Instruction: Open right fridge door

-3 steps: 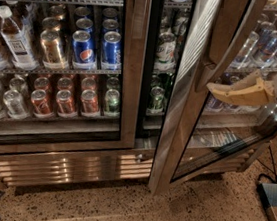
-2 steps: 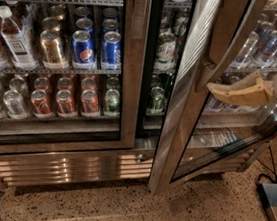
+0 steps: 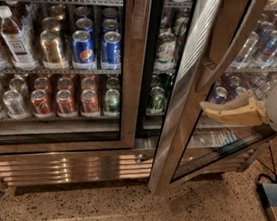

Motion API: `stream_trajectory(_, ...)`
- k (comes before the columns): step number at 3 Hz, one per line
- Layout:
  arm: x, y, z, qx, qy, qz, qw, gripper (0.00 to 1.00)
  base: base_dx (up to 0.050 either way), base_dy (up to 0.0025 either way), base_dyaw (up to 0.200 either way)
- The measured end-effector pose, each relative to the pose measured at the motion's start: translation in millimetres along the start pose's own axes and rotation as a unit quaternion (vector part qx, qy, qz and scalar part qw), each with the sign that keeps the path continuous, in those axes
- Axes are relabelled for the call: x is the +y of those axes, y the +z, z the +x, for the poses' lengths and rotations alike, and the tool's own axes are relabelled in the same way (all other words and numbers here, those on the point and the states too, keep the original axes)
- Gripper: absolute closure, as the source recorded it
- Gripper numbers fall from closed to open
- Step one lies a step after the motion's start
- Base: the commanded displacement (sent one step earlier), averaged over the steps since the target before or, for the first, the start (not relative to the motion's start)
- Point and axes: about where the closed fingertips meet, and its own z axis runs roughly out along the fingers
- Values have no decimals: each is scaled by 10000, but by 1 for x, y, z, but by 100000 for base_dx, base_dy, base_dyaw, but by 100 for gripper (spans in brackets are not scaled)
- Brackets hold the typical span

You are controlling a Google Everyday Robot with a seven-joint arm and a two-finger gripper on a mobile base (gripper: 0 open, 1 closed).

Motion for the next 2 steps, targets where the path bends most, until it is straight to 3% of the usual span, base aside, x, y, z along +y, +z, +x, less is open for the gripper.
stream_trajectory(2,36,-32,13,202,237,-541,9980,0,0,0,0)
